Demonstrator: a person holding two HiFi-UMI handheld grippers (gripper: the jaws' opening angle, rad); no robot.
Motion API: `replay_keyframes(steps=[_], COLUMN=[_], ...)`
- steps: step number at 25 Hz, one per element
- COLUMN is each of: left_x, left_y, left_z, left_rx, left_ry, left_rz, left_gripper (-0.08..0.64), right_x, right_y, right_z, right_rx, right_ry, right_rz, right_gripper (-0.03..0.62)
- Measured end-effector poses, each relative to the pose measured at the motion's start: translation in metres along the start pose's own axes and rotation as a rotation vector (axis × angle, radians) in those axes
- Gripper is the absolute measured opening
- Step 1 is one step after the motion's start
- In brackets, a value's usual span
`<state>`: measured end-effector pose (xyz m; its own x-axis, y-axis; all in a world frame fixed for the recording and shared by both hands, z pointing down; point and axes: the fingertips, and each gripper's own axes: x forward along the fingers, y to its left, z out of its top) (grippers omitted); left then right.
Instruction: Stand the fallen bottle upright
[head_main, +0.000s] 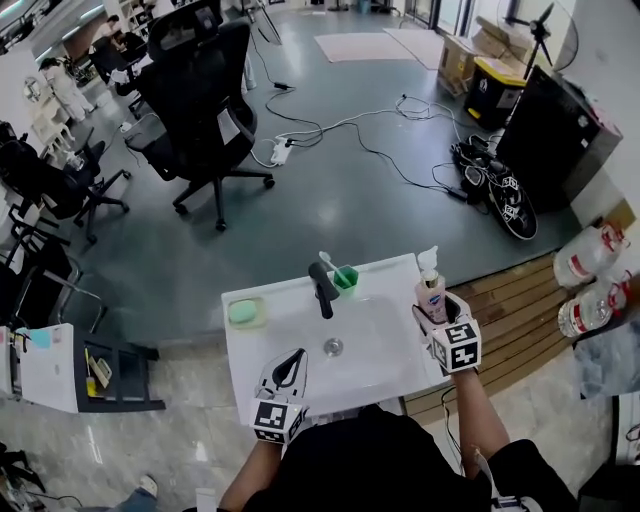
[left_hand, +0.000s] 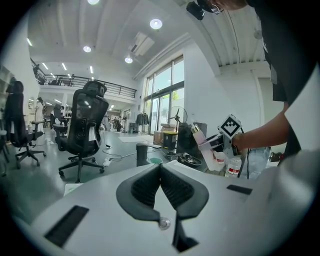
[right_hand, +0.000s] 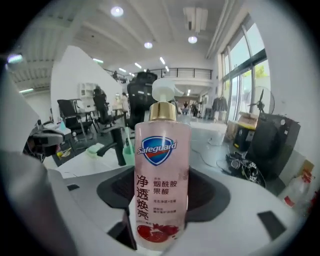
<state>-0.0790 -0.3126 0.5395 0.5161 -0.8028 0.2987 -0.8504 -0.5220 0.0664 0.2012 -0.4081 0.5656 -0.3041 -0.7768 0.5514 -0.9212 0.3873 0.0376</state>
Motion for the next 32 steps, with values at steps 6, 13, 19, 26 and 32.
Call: replay_keyframes(steps=[6,13,19,26,32], left_x=[0.014,0.023,0.032,0.046,0.049], left_y=[-0.009,-0.006,-0.003,-0.012,-0.015], left_z=[0.008,0.006,-0.015,-0.009,-0.007], left_rx=[0.035,0.042,0.041,0.043,0.035], left_ry=[0.0,0.028,0.088,0.087,0.082], left_rz=[-0.024,0.0,0.012,0.016,0.027], left_gripper=[0.017,0.017,0.017,0.017,0.017], right_x=[-0.01,0.021,0.08,0.119,0.113], right_y=[-0.004,-0.01,-0.025,-0.037,-0.034], right_z=[0.046,0.05,0.021,0.012,0.01], right_rx=[0.008,0.023,0.036,0.026,-0.007], right_ry=[-0.256,-0.417,-0.388,-0.367,-0.364], right_rz=[-0.026,-0.046,-0.054,-0.041,-0.03], right_gripper=[0.303,0.304,0.305,0.31,0.317])
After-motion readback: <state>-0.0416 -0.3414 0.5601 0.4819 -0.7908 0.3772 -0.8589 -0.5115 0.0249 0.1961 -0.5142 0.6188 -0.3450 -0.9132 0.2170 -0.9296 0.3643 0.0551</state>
